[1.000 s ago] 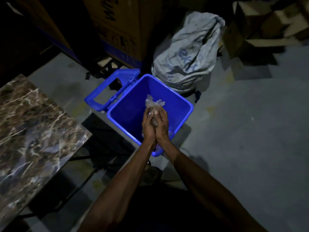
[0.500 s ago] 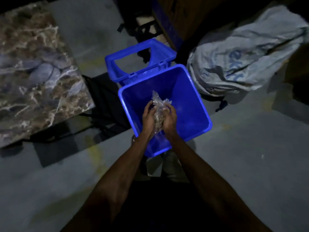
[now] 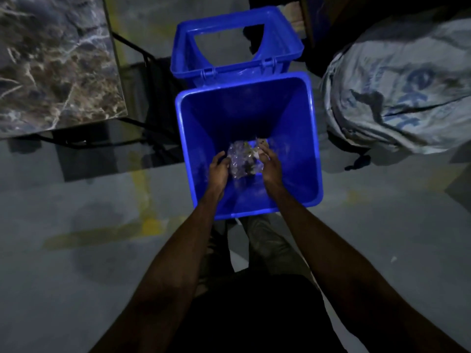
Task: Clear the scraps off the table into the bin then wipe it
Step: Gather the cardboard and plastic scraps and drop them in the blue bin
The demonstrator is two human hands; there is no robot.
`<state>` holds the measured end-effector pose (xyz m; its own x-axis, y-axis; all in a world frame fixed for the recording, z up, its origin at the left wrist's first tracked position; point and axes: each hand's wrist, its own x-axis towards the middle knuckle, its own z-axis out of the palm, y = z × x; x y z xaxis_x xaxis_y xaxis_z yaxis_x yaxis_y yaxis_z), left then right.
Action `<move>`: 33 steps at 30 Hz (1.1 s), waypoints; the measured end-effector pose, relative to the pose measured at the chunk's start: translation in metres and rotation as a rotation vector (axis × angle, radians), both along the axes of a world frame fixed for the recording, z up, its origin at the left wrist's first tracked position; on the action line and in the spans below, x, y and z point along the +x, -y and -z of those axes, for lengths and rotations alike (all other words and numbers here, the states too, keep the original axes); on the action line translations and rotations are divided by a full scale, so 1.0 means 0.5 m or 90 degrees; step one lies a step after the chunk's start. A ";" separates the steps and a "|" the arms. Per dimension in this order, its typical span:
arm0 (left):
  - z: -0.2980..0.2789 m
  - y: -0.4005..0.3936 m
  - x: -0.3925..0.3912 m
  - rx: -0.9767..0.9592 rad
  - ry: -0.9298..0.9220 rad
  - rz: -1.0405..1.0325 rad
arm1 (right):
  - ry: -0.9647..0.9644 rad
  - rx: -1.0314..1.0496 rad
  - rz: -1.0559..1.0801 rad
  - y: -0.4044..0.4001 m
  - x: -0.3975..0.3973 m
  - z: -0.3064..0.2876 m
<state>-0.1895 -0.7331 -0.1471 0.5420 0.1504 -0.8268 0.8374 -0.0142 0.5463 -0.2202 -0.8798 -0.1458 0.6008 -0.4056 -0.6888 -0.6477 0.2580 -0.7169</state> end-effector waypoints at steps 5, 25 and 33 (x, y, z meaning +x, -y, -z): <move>-0.038 -0.006 -0.011 -0.026 0.039 -0.020 | -0.003 -0.018 -0.084 -0.005 -0.006 -0.038; -0.293 -0.460 -0.090 0.106 0.416 0.151 | 0.332 -0.413 -0.525 -0.461 -0.020 -0.317; -0.317 -0.711 -0.135 0.262 0.433 0.092 | 0.451 -0.481 -0.743 -0.725 0.017 -0.362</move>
<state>-0.2570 -0.3775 0.0116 0.9438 0.2607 -0.2030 0.2982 -0.4073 0.8632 -0.2116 -0.5173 0.0352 0.9205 0.3906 0.0017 0.2883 -0.6764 -0.6778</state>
